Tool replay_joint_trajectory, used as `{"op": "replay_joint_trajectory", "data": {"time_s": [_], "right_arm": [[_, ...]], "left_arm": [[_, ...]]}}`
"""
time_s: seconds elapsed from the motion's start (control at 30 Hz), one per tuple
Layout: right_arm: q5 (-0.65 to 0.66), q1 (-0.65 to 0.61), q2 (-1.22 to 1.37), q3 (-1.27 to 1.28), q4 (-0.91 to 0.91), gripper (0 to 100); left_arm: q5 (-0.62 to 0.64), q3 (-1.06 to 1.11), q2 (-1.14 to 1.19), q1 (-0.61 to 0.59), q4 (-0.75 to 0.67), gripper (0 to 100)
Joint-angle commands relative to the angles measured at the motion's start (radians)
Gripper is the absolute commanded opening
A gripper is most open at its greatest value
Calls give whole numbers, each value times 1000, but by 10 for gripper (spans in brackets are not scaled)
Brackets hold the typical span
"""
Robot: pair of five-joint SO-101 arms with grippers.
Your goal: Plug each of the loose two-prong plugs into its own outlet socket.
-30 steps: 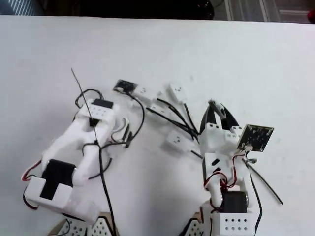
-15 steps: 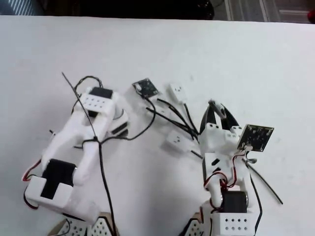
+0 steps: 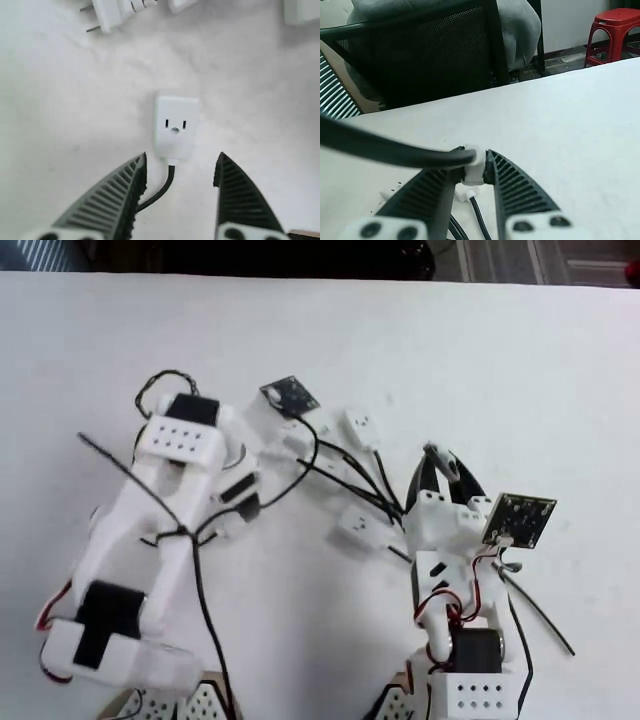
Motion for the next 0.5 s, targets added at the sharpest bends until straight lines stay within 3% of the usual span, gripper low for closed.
{"op": "replay_joint_trajectory", "data": {"time_s": [0.0, 0.2, 0.33, 0.47], "right_arm": [[2, 5, -5, -6, -19, 17], [2, 5, -5, -6, -19, 17], [2, 5, -5, -6, -18, 17], [2, 5, -5, -6, -16, 17]], "left_arm": [[8, 173, -176, 51, -54, 222], [17, 430, -206, 70, -321, 292], [17, 413, -97, 16, -400, 294], [15, 282, 85, -38, -376, 293]]}}
